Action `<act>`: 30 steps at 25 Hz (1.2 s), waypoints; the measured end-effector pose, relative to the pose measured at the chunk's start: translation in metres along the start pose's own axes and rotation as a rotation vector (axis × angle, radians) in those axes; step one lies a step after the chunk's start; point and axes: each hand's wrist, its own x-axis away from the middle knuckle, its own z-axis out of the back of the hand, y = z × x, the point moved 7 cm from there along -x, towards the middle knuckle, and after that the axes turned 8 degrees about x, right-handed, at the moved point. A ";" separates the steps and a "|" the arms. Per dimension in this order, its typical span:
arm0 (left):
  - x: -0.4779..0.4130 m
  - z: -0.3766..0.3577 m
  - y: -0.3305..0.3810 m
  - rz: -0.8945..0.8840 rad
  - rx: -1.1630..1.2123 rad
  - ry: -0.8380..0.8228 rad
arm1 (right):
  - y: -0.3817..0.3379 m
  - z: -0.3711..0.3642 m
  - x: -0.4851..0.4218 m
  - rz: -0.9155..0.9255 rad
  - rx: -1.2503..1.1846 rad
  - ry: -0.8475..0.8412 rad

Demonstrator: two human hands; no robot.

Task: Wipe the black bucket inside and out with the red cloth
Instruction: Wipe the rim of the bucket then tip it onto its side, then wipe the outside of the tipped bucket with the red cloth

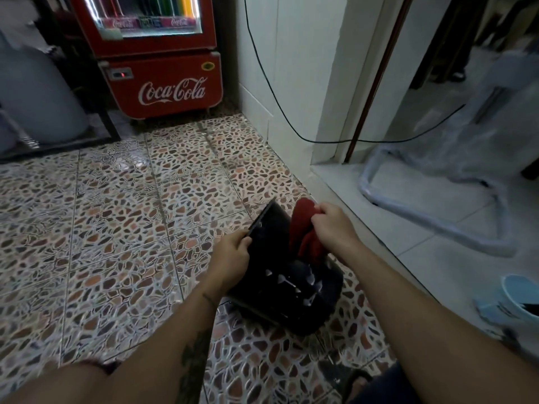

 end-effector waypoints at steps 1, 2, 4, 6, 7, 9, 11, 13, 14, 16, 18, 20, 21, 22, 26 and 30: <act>0.003 0.000 -0.006 0.026 0.033 -0.002 | -0.002 -0.014 0.010 0.024 0.022 -0.056; 0.005 -0.001 -0.012 0.050 0.064 -0.001 | -0.004 -0.027 0.020 0.054 0.046 -0.109; 0.005 0.000 -0.020 0.067 0.107 0.020 | -0.007 -0.051 0.035 0.158 0.139 -0.171; 0.004 0.000 -0.025 0.079 0.156 0.043 | -0.004 -0.078 0.046 0.281 0.313 -0.243; 0.004 0.000 -0.027 0.085 0.174 0.048 | 0.001 -0.091 0.052 0.324 0.420 -0.292; 0.004 0.001 -0.030 0.043 0.102 0.067 | 0.010 -0.112 0.058 0.389 0.573 -0.333; 0.003 0.002 -0.032 -0.055 -0.078 0.075 | 0.021 -0.120 0.056 0.403 0.630 -0.300; 0.003 -0.001 -0.030 -0.157 -0.245 0.068 | 0.029 -0.118 0.048 0.360 0.636 -0.247; 0.003 -0.004 -0.029 -0.205 -0.307 0.065 | 0.034 -0.114 0.043 0.327 0.637 -0.223; 0.005 -0.007 -0.029 -0.288 -0.390 0.054 | 0.046 -0.103 0.031 0.256 0.651 -0.180; 0.005 -0.008 -0.030 -0.319 -0.415 0.058 | 0.062 -0.091 0.019 0.194 0.642 -0.140; 0.002 -0.008 -0.031 -0.308 -0.410 0.065 | 0.074 -0.083 0.006 0.131 0.564 -0.145; 0.001 -0.009 -0.030 -0.300 -0.400 0.063 | 0.075 -0.084 -0.001 0.111 0.516 -0.164; 0.000 -0.009 -0.029 -0.295 -0.383 0.058 | 0.072 -0.087 -0.008 0.109 0.483 -0.191; -0.003 -0.010 -0.028 -0.278 -0.313 0.056 | 0.025 -0.118 -0.031 0.217 0.426 -0.309; 0.001 -0.013 -0.027 -0.246 -0.268 0.053 | 0.031 -0.119 -0.046 0.220 0.430 -0.320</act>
